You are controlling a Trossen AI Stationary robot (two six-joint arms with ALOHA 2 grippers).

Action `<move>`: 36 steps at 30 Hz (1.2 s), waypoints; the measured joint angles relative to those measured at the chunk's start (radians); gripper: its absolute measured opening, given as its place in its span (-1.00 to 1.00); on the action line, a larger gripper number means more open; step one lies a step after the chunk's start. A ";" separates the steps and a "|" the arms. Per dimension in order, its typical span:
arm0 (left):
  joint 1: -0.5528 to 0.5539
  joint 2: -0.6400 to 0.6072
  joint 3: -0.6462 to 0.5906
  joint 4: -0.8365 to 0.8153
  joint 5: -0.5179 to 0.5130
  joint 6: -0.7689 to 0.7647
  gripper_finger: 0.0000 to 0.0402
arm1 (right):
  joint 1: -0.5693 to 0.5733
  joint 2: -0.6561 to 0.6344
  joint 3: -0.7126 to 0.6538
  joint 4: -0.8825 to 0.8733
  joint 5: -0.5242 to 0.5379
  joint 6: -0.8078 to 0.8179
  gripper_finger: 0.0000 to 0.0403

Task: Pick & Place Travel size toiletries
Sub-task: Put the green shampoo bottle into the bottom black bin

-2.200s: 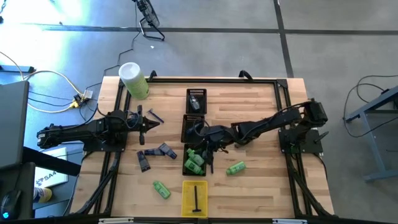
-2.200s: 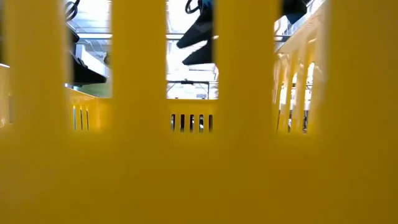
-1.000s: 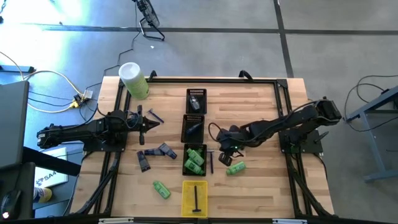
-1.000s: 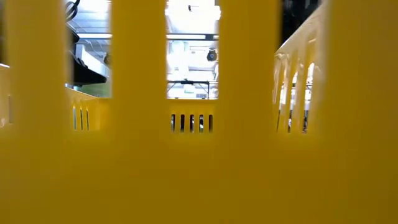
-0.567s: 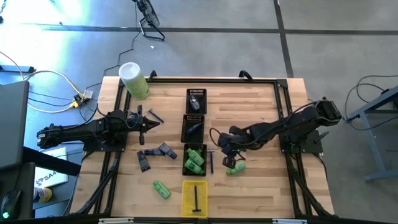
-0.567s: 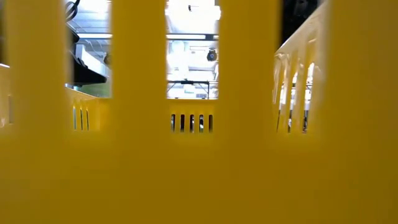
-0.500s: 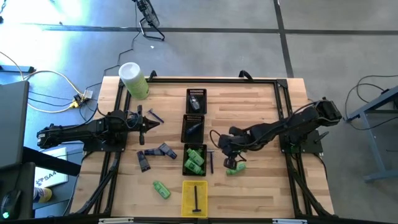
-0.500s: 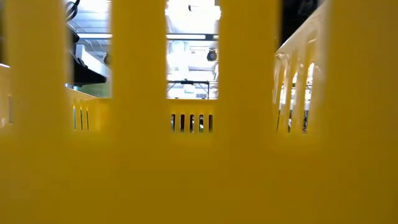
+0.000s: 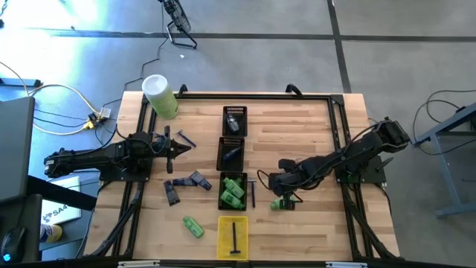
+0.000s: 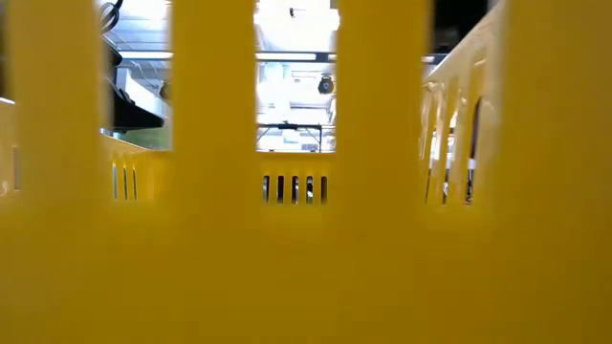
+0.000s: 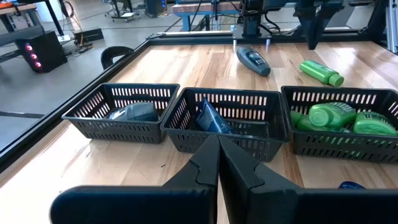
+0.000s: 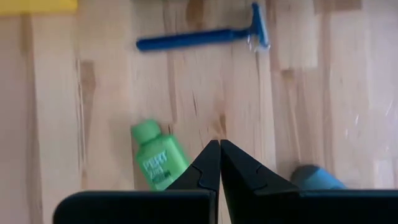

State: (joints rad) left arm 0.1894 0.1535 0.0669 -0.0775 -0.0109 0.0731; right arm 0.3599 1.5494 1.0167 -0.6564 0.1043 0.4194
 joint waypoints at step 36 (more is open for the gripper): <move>0.000 0.000 0.000 0.000 0.000 0.000 -0.97 | 0.142 -0.155 -0.136 0.089 0.102 0.134 -0.98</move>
State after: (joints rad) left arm 0.1896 0.1535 0.0669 -0.0775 -0.0105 0.0729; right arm 0.5022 1.3945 0.8806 -0.5674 0.2067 0.5533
